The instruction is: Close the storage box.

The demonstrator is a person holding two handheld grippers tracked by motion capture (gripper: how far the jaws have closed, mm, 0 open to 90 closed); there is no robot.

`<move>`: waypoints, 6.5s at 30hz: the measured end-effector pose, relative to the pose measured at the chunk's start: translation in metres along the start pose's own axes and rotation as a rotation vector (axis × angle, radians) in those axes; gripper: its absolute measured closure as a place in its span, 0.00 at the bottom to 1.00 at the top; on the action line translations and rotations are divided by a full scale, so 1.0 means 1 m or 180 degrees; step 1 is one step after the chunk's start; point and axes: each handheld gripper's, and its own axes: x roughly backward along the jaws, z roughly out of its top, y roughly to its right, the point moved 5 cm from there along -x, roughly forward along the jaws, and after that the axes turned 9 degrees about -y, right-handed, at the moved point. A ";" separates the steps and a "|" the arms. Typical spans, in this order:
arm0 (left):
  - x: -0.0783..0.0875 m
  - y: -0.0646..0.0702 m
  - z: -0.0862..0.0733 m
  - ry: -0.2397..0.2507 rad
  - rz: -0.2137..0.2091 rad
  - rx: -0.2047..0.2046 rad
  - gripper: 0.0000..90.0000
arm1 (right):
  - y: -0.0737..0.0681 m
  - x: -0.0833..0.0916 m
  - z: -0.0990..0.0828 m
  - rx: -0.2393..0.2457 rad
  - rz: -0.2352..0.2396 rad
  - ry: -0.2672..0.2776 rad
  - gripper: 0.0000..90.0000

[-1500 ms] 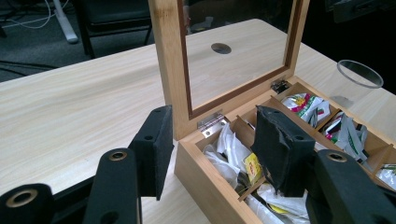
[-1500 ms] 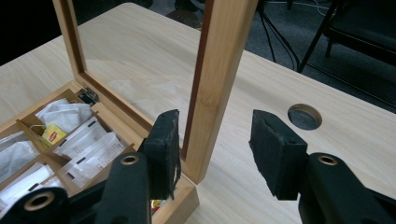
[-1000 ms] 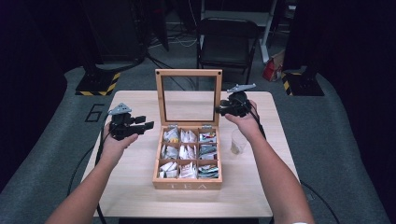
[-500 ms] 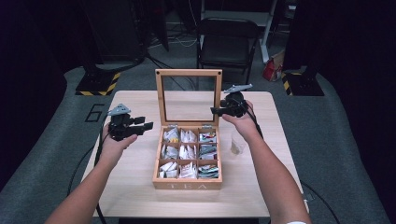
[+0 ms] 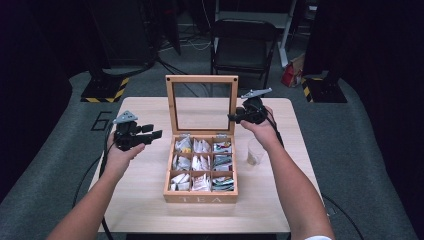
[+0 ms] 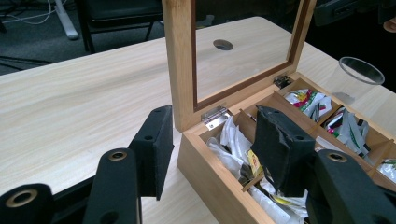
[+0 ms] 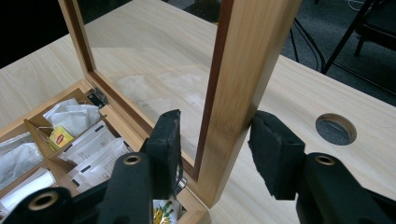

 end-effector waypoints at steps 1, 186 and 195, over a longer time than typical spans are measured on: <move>0.000 0.000 0.000 -0.0005 -0.0012 -0.0004 0.52 | 0.000 0.001 0.000 -0.0006 0.0005 0.0006 0.60; 0.042 0.073 0.008 0.0148 -0.0196 -0.0485 0.59 | -0.099 0.097 -0.062 0.0571 0.0065 0.0498 0.55; 0.042 0.080 -0.014 0.0141 -0.0181 -0.0572 0.58 | -0.112 0.103 -0.081 0.0565 0.0084 0.0528 0.56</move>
